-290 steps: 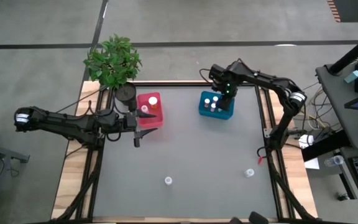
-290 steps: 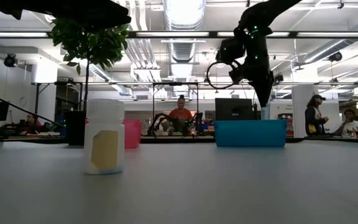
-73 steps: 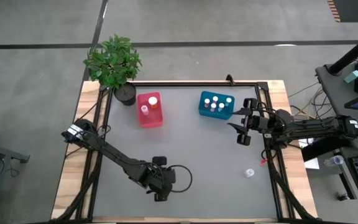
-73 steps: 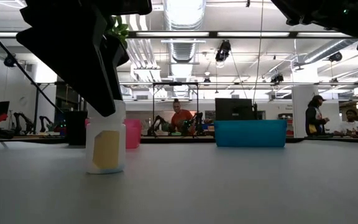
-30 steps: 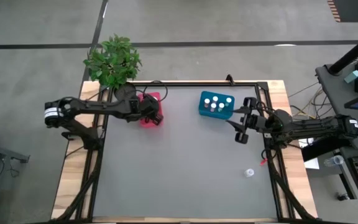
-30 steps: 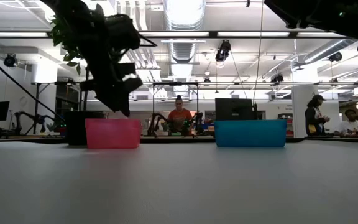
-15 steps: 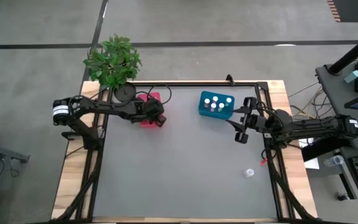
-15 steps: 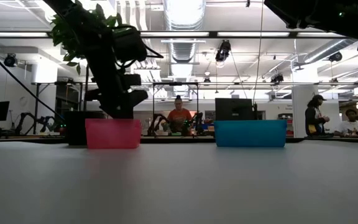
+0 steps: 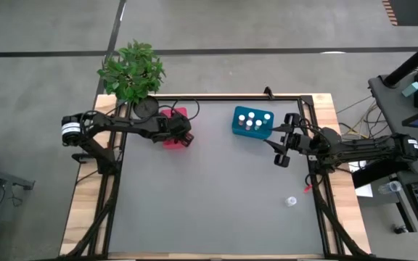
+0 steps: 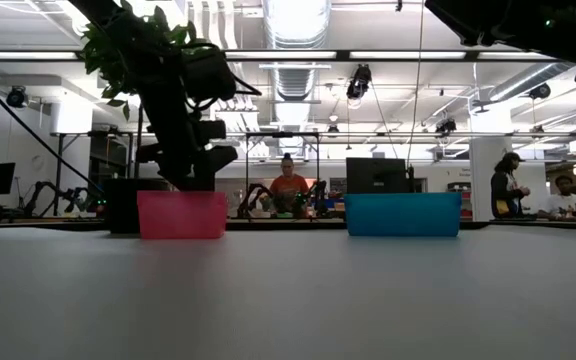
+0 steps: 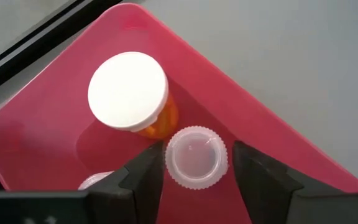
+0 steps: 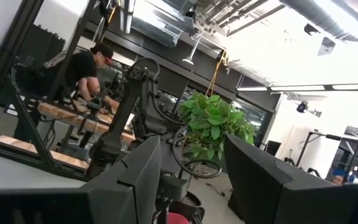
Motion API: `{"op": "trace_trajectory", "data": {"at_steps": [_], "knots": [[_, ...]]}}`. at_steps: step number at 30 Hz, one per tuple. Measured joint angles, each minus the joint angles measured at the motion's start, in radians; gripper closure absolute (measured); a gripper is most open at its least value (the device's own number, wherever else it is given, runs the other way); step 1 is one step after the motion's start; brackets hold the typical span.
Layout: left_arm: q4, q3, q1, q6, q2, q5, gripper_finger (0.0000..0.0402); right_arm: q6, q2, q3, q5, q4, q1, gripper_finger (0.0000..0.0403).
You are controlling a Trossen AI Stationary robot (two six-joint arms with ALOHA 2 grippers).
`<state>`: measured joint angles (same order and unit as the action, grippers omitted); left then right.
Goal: Pick and place medicine bottles into bin by pill shape (circle, oval)
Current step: Put the left transparent capsule bottle into the red bin, then put the transparent capsule bottle into the red bin
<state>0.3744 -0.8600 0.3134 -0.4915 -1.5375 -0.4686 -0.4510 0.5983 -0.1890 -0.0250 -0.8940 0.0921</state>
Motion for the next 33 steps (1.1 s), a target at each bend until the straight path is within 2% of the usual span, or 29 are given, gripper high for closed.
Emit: {"op": "trace_trajectory", "data": {"at_steps": [10,20,24,29,33], "knots": [[0.005,-0.014,0.001,0.053,0.039,0.000,0.0230,-0.008,0.000,0.000,0.001,0.000,0.000,0.0236],[0.015,-0.034,-0.030,0.079,0.222,0.020,0.0230,-0.002,0.000,0.000,0.002,0.000,0.000,0.0236],[-0.067,-0.024,-0.126,0.106,0.295,0.019,0.0230,0.012,0.000,0.000,0.003,0.000,0.000,0.0236],[-0.215,0.001,-0.288,0.297,0.341,0.018,0.0230,0.056,0.000,-0.002,0.028,0.003,0.000,0.0236],[-0.248,0.003,-0.404,0.435,0.342,0.017,0.0230,0.152,0.000,-0.041,0.032,0.069,0.000,0.0236]]}}
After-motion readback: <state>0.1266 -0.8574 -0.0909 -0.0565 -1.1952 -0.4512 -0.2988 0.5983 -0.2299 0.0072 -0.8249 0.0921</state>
